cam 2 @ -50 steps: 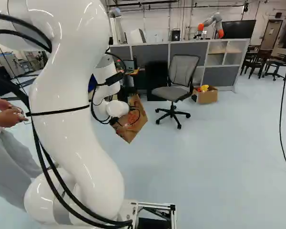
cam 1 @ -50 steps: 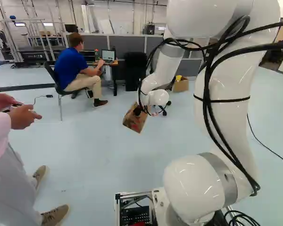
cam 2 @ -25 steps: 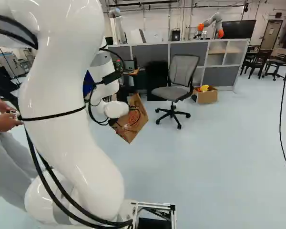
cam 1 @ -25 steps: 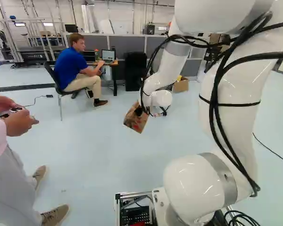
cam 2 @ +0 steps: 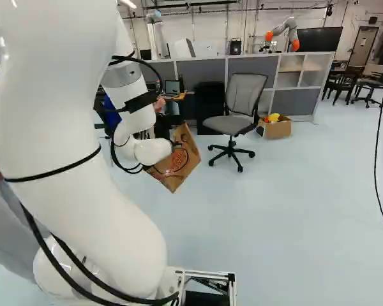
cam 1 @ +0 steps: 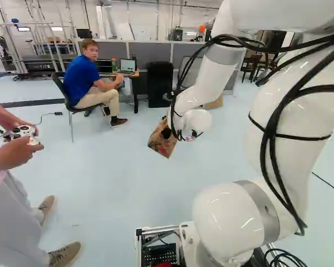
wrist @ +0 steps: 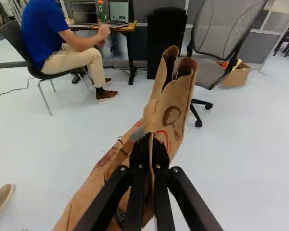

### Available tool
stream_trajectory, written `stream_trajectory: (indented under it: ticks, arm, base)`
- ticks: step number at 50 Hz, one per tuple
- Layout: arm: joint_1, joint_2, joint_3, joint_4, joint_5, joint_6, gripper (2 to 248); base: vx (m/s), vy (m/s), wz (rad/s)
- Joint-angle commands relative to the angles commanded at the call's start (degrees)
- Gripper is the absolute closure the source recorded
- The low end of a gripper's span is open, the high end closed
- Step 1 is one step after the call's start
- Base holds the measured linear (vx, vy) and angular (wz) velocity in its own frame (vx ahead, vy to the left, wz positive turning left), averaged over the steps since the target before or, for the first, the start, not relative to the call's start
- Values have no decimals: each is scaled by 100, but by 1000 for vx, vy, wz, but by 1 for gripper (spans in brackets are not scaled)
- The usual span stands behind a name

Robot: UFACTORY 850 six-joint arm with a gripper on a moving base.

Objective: Pick up the grocery bag from the ground

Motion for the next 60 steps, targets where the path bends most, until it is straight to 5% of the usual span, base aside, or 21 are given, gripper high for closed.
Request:
stream_trajectory:
  ticks: [30, 60]
  arm:
    - [-174, 1230, 1131, 0, 283, 0, 232]
    - [-269, 1900, 1747, 0, 436, 0, 232]
  base:
    - [0, 0, 0]
    - [0, 0, 0]
